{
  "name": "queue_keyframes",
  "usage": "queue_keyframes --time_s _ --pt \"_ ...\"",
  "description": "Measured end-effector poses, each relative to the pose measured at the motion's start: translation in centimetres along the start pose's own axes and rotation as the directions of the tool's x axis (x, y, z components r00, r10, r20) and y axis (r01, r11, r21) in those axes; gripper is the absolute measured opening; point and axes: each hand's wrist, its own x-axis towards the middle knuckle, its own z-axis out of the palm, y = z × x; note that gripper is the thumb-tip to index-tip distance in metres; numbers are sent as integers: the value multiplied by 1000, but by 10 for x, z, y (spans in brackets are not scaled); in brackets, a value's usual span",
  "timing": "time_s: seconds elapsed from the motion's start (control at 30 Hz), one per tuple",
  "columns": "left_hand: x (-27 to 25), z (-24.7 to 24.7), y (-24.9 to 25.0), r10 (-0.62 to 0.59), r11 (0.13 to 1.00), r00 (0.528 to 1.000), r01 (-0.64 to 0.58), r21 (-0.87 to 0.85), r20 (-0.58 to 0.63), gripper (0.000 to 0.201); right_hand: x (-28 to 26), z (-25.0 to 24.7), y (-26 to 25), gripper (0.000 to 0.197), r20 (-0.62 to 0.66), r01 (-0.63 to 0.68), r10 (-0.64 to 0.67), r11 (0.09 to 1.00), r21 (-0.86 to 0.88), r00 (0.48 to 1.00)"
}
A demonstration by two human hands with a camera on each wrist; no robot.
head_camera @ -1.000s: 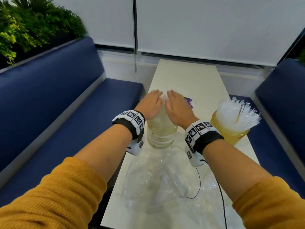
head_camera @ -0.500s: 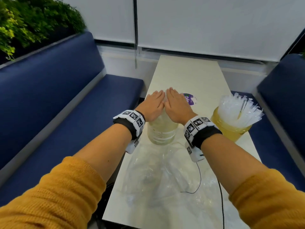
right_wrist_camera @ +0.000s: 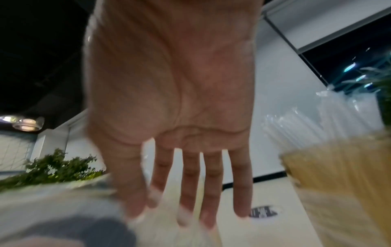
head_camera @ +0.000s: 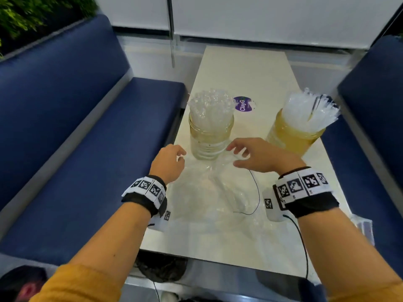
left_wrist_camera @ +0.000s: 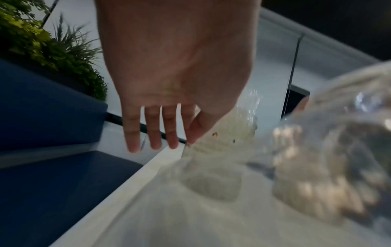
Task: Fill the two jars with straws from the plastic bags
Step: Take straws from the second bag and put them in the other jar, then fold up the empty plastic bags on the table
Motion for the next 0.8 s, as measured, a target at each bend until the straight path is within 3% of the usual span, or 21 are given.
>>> queue_keyframes --time_s 0.07,0.1,0.2,0.3,0.37,0.43,0.47,0.53,0.6,0.67,0.73,0.8 --pt "-3 18 -13 -94 989 972 66 132 214 48 0 21 3 14 -165 40 -39 999 3 985" --pt "-6 22 -16 -165 979 953 126 163 252 52 -1 29 4 11 -241 60 -51 998 27 969" --pt "-14 26 -23 -270 960 933 243 137 237 43 -9 40 5 23 -357 123 -43 971 205 933" --pt "-27 17 -19 -397 918 891 388 86 220 53 -28 41 8 28 -390 171 42 853 493 920" --pt "-35 8 -13 -401 904 873 426 -31 278 57 -40 40 11 30 -430 223 87 753 619 899" --pt "-45 1 -3 -308 839 884 426 -337 351 50 -52 37 15 31 -484 282 94 710 645 870" --pt "-49 -2 1 -252 786 908 394 -476 336 43 -56 35 18 31 -512 296 97 718 630 853" --pt "-55 -12 12 -188 752 959 279 -598 211 33 -67 28 26 29 -575 262 133 792 552 807" --pt "-58 -25 25 -181 815 983 157 -558 13 31 -79 17 37 22 -683 198 138 899 390 718" --pt "-58 -38 41 -151 862 977 56 -504 -149 33 -90 5 46 15 -791 58 95 985 163 604" --pt "-58 -45 55 -113 851 969 -18 -525 -217 34 -97 -2 49 16 -833 -25 180 980 196 523" --pt "-56 -47 67 -101 818 966 -55 -572 -237 33 -101 0 45 27 -807 29 266 944 330 528"
